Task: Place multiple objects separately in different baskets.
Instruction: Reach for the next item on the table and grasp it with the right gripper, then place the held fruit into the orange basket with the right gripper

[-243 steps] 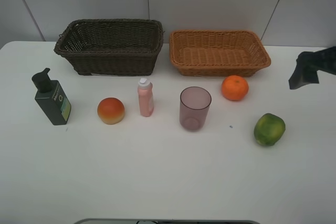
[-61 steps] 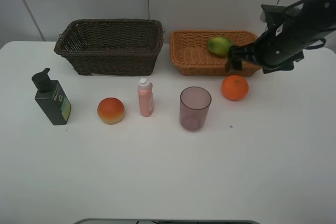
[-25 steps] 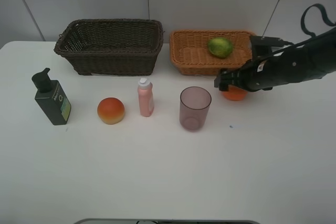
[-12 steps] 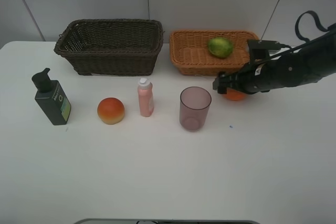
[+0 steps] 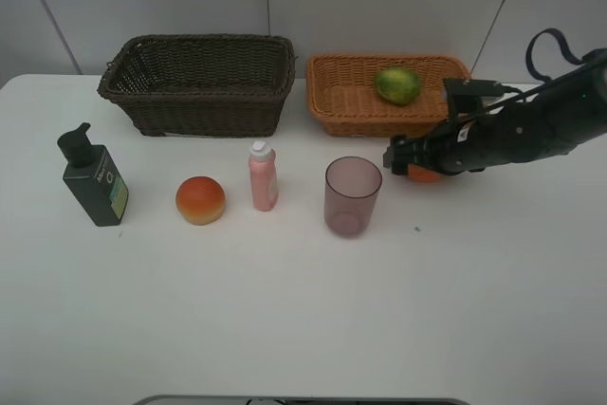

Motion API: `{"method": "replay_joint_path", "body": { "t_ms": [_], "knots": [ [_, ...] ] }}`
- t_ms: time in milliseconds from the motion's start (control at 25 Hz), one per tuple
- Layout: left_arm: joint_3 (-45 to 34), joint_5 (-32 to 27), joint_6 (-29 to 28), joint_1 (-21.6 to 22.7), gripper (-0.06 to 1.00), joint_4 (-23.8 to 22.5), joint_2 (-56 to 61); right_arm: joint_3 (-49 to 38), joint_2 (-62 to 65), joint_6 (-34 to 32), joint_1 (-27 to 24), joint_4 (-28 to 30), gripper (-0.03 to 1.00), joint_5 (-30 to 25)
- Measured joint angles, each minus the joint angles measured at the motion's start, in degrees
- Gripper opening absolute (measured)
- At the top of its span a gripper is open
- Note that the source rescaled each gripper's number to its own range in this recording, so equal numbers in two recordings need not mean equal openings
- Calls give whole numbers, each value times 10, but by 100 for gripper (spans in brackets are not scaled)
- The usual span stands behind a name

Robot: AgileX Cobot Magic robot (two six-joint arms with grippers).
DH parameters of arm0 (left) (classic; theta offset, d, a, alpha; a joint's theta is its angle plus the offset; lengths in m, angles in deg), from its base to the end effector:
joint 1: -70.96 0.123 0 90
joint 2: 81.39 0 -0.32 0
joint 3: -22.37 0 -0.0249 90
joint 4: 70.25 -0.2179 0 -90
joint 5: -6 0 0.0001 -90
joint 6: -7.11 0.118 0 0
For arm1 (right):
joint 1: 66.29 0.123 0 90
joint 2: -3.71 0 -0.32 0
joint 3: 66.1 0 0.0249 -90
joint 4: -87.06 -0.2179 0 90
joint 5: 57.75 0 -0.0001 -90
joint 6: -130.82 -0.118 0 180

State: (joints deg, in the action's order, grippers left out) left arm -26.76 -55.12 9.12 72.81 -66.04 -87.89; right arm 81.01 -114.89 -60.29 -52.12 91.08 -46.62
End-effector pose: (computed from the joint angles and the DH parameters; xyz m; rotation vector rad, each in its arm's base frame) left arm -0.0467 -0.0091 0.2498 0.0071 2.0358 -0.0455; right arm 0.3431 0.0883 0.1334 -0.1562 2.4536 0.1803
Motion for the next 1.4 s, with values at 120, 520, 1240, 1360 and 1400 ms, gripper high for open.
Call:
{"method": "replay_joint_path", "body": {
  "t_ms": [120,520,1240,1360,1400],
  "knots": [
    [0,0,0,0,88,0,0,0,0,0,0,0,92,0],
    [0,0,0,0,88,0,0,0,0,0,0,1,73,0],
    [0,0,0,0,88,0,0,-1,11,0,0,6,73,-15],
    [0,0,0,0,88,0,0,-1,41,0,0,16,73,-43],
    [0,0,0,0,88,0,0,-1,52,0,0,19,73,-60]
  ]
}}
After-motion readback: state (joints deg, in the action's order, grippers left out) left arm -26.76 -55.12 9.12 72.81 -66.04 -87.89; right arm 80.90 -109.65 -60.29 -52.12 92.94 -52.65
